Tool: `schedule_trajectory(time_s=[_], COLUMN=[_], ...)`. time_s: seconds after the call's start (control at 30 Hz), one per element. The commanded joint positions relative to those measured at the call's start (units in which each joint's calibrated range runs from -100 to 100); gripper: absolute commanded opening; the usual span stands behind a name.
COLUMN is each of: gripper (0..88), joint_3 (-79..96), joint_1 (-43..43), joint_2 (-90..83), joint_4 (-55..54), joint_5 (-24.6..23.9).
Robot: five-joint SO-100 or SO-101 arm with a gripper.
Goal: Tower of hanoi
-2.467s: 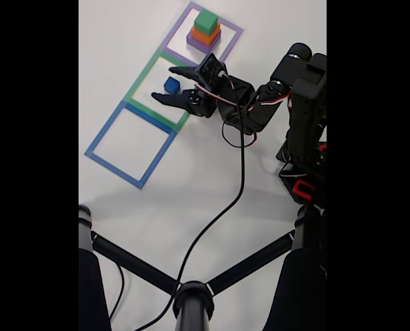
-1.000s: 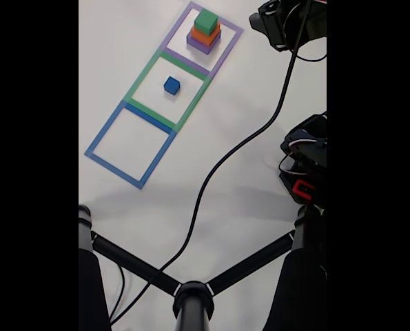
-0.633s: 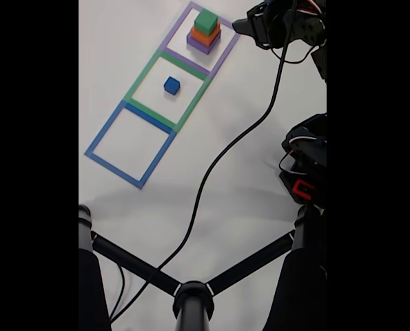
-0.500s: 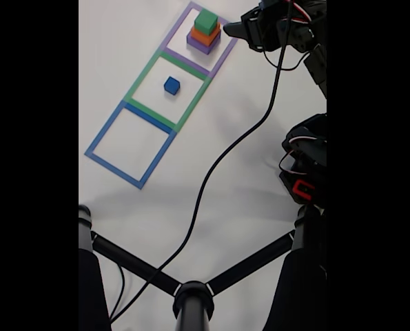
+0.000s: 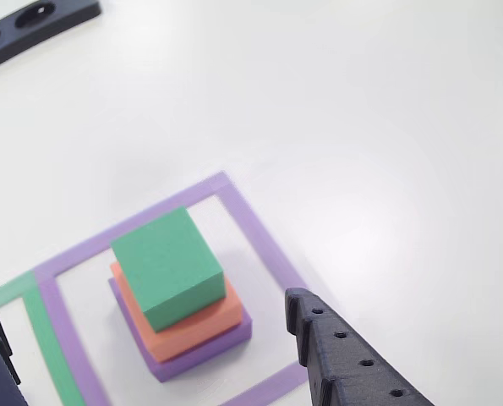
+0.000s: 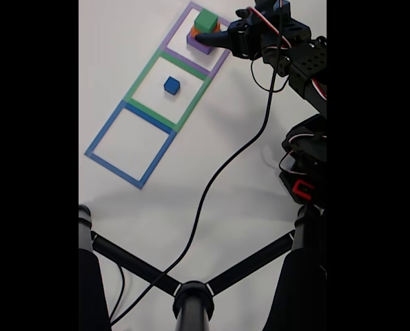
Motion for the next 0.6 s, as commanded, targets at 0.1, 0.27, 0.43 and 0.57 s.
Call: schedule_trajectory(time_s=[0.1,0.27,0.43,0.57], gripper=[41.5,41.2,41.1,41.1], joint_3=[1.9,1.9,2.2,2.4], joint_1=[2.8,3.0,1.3,-0.1], joint_2=[6.5,12.1,16.9,19.9], joint_4=[-14.6,-21.8,-28.4,-32.1], joint_5=[0.4,0.4,0.4,0.4])
